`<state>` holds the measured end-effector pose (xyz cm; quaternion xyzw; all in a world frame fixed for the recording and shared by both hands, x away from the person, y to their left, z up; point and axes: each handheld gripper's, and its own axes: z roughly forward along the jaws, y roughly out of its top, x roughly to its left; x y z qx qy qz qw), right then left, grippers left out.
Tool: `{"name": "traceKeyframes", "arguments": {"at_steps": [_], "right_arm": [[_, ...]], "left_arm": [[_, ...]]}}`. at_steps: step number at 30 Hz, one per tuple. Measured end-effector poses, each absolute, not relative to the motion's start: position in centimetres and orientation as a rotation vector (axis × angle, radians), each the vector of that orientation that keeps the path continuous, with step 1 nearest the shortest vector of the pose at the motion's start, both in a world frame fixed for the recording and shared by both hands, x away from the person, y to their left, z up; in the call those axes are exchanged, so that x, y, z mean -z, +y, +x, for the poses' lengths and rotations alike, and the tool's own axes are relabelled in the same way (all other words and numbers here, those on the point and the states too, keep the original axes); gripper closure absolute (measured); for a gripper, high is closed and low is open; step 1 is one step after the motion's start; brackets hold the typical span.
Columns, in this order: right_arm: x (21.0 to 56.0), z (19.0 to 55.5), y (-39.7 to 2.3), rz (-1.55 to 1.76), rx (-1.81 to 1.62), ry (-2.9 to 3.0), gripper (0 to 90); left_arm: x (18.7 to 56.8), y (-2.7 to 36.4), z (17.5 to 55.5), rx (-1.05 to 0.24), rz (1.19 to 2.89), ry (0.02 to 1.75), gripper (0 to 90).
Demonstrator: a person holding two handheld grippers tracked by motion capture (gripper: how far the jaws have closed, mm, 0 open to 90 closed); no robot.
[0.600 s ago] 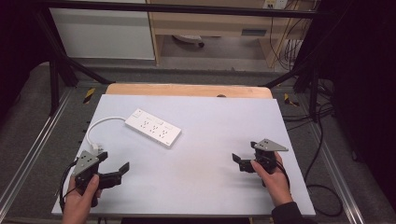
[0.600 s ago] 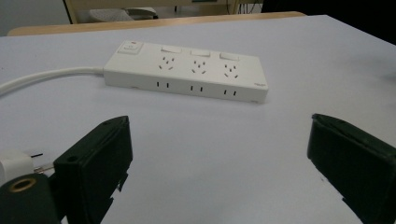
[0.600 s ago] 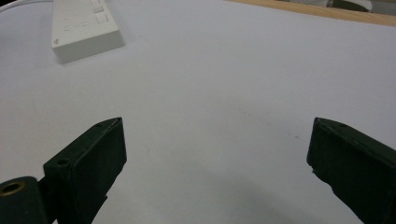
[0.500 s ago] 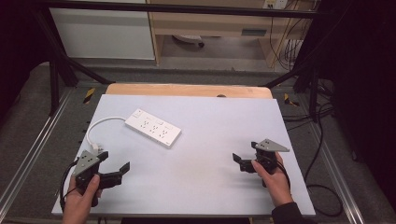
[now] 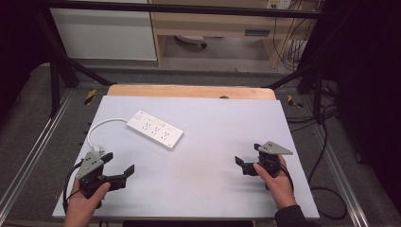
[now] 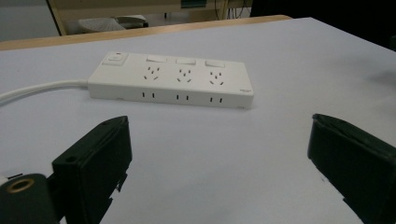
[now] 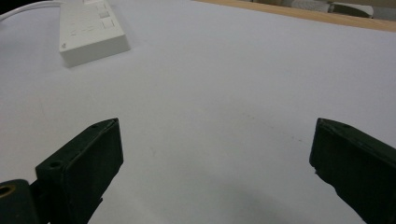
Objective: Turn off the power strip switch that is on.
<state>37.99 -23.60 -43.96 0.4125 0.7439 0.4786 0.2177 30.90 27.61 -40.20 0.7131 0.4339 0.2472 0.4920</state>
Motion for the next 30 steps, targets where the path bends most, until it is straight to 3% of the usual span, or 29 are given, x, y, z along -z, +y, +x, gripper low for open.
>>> {"name": "traceKeyframes", "arguments": {"at_steps": [30], "right_arm": [[43.5, 37.0, -23.5, 1.118, -1.348, 2.041, 2.5]], "left_arm": [[38.3, 27.5, 32.5, -0.543, 1.693, 1.046, 8.0]]}}
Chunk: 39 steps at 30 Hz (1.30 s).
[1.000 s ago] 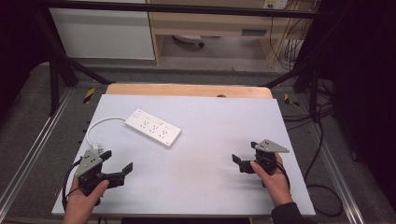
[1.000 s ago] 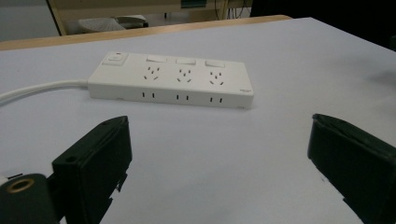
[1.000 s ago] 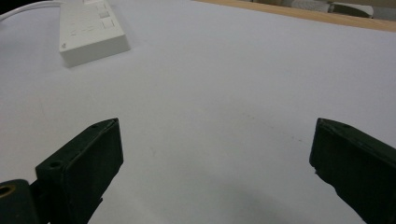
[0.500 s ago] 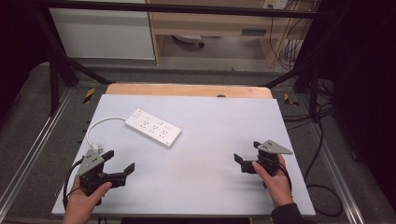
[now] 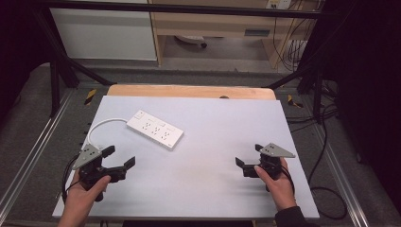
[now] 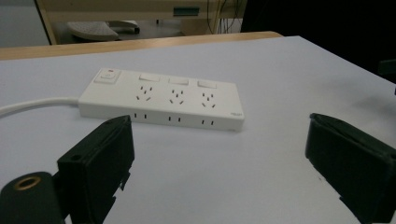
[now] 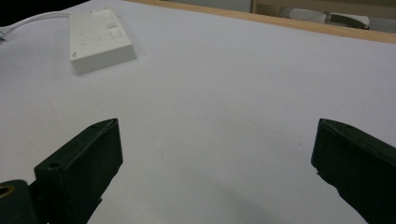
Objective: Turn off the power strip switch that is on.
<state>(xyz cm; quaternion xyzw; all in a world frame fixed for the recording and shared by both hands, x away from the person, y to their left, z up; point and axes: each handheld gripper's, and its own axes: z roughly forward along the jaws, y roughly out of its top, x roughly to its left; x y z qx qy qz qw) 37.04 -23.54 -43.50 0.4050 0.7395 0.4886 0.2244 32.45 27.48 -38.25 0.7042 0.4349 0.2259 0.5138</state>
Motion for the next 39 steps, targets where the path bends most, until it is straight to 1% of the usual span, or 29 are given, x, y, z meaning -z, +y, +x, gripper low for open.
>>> {"name": "traceKeyframes", "arguments": {"at_steps": [23, 36, 39], "right_arm": [[43.4, 36.8, -23.8, 1.112, -1.38, 2.034, 2.5], [43.4, 36.7, -23.7, 1.11, -1.371, 2.043, 2.6], [43.4, 36.7, -23.8, 1.116, -1.374, 2.036, 2.5]], "left_arm": [[35.9, 23.8, 36.8, -0.541, 1.791, 0.988, 8.2], [35.1, 22.6, 39.3, -0.555, 1.82, 0.97, 8.2], [35.0, 22.6, 40.0, -0.545, 1.801, 0.98, 8.2]]}}
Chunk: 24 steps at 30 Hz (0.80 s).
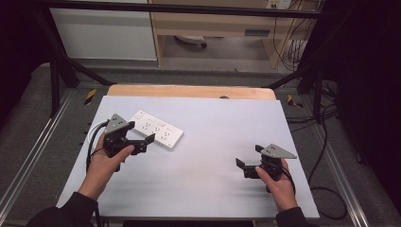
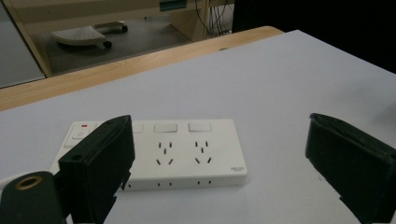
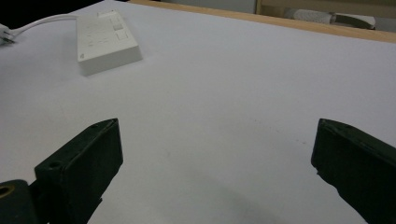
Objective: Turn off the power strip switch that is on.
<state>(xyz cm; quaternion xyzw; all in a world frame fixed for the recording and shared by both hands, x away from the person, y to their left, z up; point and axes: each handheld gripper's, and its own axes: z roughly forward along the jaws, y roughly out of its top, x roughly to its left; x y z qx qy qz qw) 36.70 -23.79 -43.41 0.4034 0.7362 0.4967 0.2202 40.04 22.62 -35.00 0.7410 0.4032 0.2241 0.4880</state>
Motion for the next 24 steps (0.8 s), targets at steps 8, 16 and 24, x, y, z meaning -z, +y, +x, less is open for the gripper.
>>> {"name": "traceKeyframes", "arguments": {"at_steps": [8, 16, 24], "right_arm": [[43.4, 36.8, -23.7, 1.113, -1.375, 2.039, 2.7], [43.4, 36.7, -23.9, 1.122, -1.379, 2.034, 2.7], [43.4, 36.7, -23.7, 1.107, -1.374, 2.045, 2.6]], "left_arm": [[34.4, 22.6, 41.3, -0.572, 1.796, 0.988, 8.4], [34.1, 22.3, 42.2, -0.587, 1.811, 0.975, 8.3], [33.4, 22.5, 43.2, -0.6, 1.805, 0.98, 8.1]]}}
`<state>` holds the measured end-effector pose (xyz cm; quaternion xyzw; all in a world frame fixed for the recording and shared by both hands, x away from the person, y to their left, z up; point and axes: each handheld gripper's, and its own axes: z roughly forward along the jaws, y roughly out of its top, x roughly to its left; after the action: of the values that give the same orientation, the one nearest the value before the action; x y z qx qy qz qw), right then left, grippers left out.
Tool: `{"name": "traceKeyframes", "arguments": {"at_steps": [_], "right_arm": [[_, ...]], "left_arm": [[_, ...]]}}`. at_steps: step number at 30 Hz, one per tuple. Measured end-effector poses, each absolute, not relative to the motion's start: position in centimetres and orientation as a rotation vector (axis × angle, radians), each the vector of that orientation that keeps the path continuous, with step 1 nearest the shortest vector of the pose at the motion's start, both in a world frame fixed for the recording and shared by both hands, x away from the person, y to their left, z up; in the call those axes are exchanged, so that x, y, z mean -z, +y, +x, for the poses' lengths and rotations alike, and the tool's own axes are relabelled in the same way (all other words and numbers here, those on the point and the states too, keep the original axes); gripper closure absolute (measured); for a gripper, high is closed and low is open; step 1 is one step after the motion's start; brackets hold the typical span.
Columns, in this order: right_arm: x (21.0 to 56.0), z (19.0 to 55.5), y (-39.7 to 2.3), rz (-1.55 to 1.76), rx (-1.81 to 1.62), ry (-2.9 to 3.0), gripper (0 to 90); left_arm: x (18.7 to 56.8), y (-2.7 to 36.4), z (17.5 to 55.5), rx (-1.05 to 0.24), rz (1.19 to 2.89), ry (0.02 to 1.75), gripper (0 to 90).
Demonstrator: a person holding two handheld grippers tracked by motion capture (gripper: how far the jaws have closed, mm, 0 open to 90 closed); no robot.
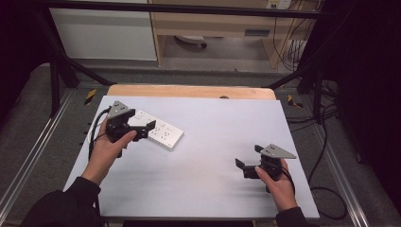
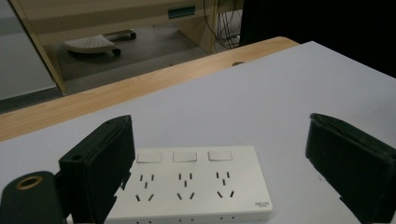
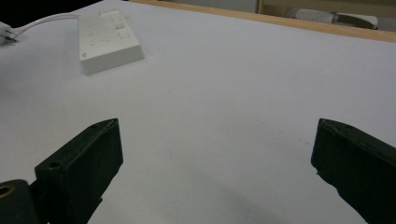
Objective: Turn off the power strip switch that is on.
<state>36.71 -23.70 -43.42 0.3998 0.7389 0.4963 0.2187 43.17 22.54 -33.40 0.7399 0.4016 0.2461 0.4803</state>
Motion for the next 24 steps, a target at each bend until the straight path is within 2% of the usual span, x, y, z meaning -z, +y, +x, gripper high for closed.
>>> {"name": "traceKeyframes", "arguments": {"at_steps": [24], "right_arm": [[43.5, 36.7, -23.5, 1.108, -1.369, 2.054, 2.6]], "left_arm": [[34.4, 22.6, 47.0, -0.615, 1.788, 1.038, 8.4]]}}
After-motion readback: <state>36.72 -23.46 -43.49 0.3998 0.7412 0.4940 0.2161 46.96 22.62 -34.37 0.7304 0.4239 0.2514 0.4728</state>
